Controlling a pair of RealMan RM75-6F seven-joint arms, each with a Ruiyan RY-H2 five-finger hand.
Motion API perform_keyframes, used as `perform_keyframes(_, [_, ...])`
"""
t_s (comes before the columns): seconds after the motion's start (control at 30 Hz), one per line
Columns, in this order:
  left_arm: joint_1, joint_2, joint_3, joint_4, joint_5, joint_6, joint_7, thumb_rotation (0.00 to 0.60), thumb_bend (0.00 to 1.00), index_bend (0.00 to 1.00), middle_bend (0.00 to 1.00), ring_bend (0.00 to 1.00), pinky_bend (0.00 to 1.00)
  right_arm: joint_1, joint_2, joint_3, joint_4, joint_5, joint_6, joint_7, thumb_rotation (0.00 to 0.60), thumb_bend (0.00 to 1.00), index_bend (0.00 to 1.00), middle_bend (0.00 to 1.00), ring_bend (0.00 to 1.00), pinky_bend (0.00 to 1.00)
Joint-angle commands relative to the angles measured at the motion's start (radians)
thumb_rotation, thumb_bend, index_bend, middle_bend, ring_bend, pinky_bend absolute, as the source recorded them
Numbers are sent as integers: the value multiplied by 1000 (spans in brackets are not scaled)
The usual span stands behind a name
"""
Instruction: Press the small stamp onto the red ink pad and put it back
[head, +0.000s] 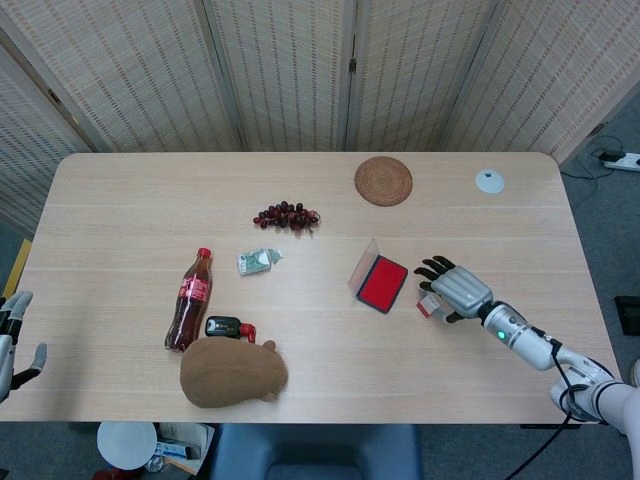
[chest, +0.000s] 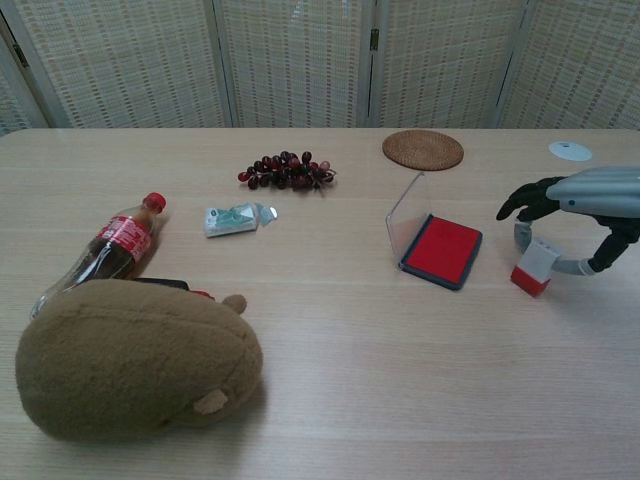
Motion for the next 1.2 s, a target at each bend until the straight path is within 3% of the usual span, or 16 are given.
perform_keyframes(0.03, [2, 1, 0, -2, 2, 4, 0, 600, 427, 0, 0, 0, 0, -2, -6, 0, 6, 0, -4, 3, 600, 399, 568, 124, 0, 0])
perform_keyframes(0.37, [6, 4, 2, -7, 6, 12, -3, 600, 428, 0, 0, 0, 0, -2, -13, -5, 12, -11, -12, 11, 600, 367, 562, 117, 0, 0])
perform_keyframes(0.63, [2, 3, 0, 1, 1, 0, -13, 600, 427, 0, 0, 0, 0, 3, 28, -11, -15, -29, 9, 52, 600, 279, 254, 87, 0, 0])
perform_keyframes(1.0, [1, 0, -1, 8, 1, -1, -16, 600, 427, 0, 0, 0, 0, 0, 45, -14, -22, -31, 13, 79, 600, 258, 101, 77, 0, 0])
perform_keyframes(1.2, [3, 1, -3, 10, 0, 2, -22, 600, 427, 0, 0, 0, 0, -30, 136, 20, -113, -16, 123, 96, 600, 244, 77, 65, 0, 0])
